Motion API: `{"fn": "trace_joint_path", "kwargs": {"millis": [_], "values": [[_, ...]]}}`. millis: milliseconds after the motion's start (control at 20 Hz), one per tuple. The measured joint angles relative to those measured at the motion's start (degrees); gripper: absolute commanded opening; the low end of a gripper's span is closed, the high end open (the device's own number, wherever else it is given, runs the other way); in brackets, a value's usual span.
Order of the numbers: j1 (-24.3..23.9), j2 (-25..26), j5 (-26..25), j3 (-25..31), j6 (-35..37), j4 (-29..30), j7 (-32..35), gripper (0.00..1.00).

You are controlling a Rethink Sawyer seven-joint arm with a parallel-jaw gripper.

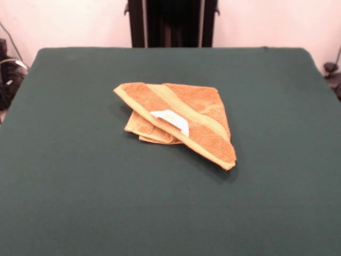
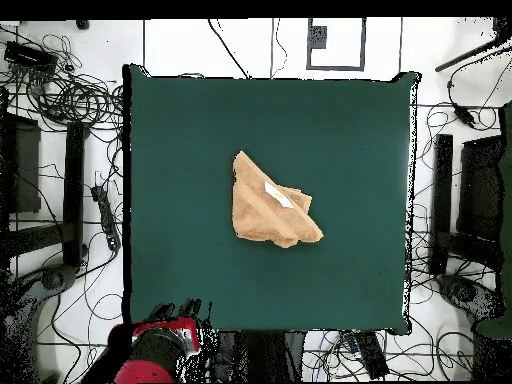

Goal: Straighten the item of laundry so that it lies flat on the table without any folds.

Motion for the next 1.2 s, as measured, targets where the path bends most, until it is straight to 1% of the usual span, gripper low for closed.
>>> {"fn": "trace_joint_path", "kwargs": {"millis": [400,750,1050,1100,1200], "values": [[0.2,-0.1,0.0,-0.7,3.2,-1.4,0.0,1.00],[0.9,0.4,0.0,-1.2,4.6,-4.6,0.0,1.00],[0.3,3.4,0.2,-1.3,4.6,-8.5,0.0,1.00],[-0.4,4.8,0.5,-1.3,4.9,-10.1,0.0,1.00],[-1.2,5.7,1.1,-1.3,6.1,-11.6,0.0,1.00]]}}
